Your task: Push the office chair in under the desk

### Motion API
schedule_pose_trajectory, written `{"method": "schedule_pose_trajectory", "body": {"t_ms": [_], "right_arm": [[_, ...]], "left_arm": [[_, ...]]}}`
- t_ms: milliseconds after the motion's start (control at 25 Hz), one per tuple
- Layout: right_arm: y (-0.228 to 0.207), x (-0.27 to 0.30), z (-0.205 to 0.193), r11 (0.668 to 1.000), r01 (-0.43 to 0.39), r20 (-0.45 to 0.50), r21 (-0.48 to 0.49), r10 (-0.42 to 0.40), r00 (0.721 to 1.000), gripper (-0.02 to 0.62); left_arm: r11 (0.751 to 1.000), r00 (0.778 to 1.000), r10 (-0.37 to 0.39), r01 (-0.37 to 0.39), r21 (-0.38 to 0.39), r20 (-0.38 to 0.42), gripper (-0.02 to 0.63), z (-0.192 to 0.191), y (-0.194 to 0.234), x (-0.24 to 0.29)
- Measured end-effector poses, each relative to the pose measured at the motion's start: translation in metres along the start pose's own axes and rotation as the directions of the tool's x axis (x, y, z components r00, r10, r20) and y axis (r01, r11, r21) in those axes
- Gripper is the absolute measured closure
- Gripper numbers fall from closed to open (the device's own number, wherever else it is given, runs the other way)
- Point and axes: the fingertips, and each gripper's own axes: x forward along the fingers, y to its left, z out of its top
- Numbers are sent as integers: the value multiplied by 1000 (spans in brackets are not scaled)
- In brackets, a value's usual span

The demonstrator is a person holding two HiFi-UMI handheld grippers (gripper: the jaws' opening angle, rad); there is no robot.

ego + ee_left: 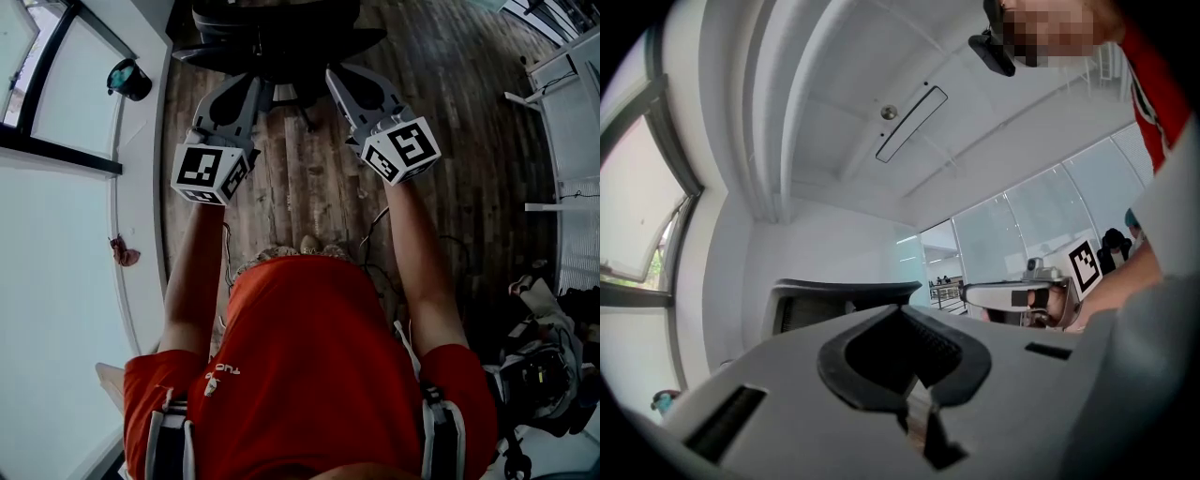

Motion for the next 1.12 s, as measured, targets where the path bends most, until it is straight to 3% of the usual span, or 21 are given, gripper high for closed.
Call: {"method": "schedule_pose_trajectory", "body": {"t_ms": [400,560,800,1120], "right_arm": [[-42,-1,-17,995,-33,-101,-92,24,995,565],[-58,2,-26,986,-59,-176,-153,32,984,537],[-88,4,-49,954,-119,-334,-276,21,942,463],[-137,20,-83,899,-211,-525,-382,-23,851,370]], "left_arm": [[990,992,81,-68,127,-101,586,-16,29,14],[973,982,79,-39,229,-170,514,-25,48,17],[916,951,102,24,400,-291,441,-44,86,22],[815,875,158,146,560,-457,382,-82,147,40]]}}
